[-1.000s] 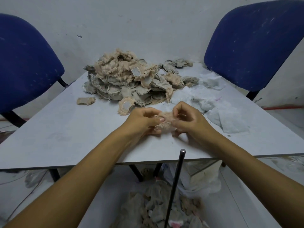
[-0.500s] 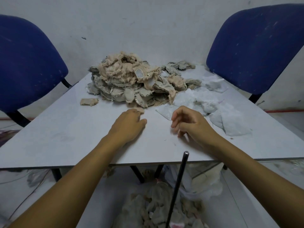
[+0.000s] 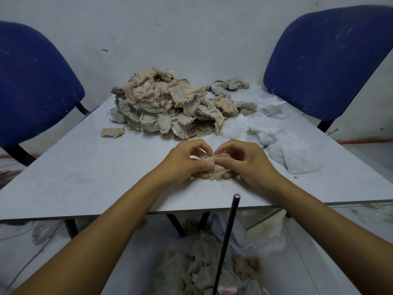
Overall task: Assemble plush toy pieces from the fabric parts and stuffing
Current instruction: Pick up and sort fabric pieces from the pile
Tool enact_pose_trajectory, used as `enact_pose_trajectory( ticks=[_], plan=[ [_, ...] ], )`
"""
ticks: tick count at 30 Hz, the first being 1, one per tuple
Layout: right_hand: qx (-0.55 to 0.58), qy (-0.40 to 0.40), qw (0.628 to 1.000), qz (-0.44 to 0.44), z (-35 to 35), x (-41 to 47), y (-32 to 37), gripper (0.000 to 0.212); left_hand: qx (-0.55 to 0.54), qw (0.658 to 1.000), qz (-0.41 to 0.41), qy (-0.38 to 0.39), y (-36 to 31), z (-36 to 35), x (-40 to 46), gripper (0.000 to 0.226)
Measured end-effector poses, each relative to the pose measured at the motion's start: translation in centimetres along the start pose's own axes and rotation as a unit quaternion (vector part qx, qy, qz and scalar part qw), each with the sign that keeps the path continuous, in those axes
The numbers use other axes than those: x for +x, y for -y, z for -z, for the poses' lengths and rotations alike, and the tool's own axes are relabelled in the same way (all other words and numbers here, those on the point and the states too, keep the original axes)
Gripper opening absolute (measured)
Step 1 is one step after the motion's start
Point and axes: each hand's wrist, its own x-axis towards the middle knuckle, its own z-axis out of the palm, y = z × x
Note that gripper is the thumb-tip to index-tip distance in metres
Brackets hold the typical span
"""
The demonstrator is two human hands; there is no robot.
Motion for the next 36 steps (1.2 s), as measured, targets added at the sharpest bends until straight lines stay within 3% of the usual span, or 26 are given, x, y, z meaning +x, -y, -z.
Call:
enact_pose_trajectory(
  ticks=[2,6,10,12,17,20,23,26,29,32,36],
  plan=[
    [0.051,-0.004,0.998,-0.020,0.1,0.1,0.0,0.007,0.023,0.999,0.006,0.024,0.0,0.1,0.0,0.016],
    [0.022,0.022,1.000,-0.007,0.2,0.2,0.3,0.009,0.071,0.997,0.006,0.009,-0.1,-0.1,0.4,0.010],
    [0.076,0.093,0.992,-0.026,0.3,-0.2,0.7,0.017,-0.062,0.997,0.024,-0.048,-0.3,0.0,0.6,0.014],
    [0.065,0.108,0.992,-0.025,0.2,-0.4,0.7,0.016,-0.109,0.993,0.032,-0.037,-0.3,0.1,0.6,0.020],
    [0.098,-0.009,0.995,-0.020,0.3,0.0,0.6,0.027,-0.128,0.991,0.007,0.040,-0.4,-0.5,0.2,0.010],
    [0.071,-0.041,0.997,-0.009,0.1,0.1,0.5,0.024,-0.129,0.991,-0.029,0.034,-0.4,-1.1,0.2,0.015],
    [0.016,-0.049,0.999,-0.014,-0.1,0.0,0.2,0.029,-0.049,0.997,-0.052,0.017,-0.5,-1.2,0.1,0.016],
    [0.047,-0.049,0.997,-0.041,0.0,0.1,0.4,0.037,0.027,0.997,-0.070,-0.007,-0.6,-1.3,0.1,0.020],
    [0.076,-0.009,0.996,-0.036,0.1,0.3,0.6,0.042,-0.021,0.997,-0.074,-0.006,-0.5,-1.4,0.0,0.018],
    [0.077,0.081,0.993,-0.035,0.7,0.3,0.5,0.041,-0.053,0.996,-0.066,-0.026,-0.1,-1.3,0.0,0.030],
    [0.073,0.145,0.986,-0.045,1.3,0.2,0.8,0.018,0.021,0.995,-0.055,-0.079,0.6,-1.3,0.3,0.030]
  ],
)
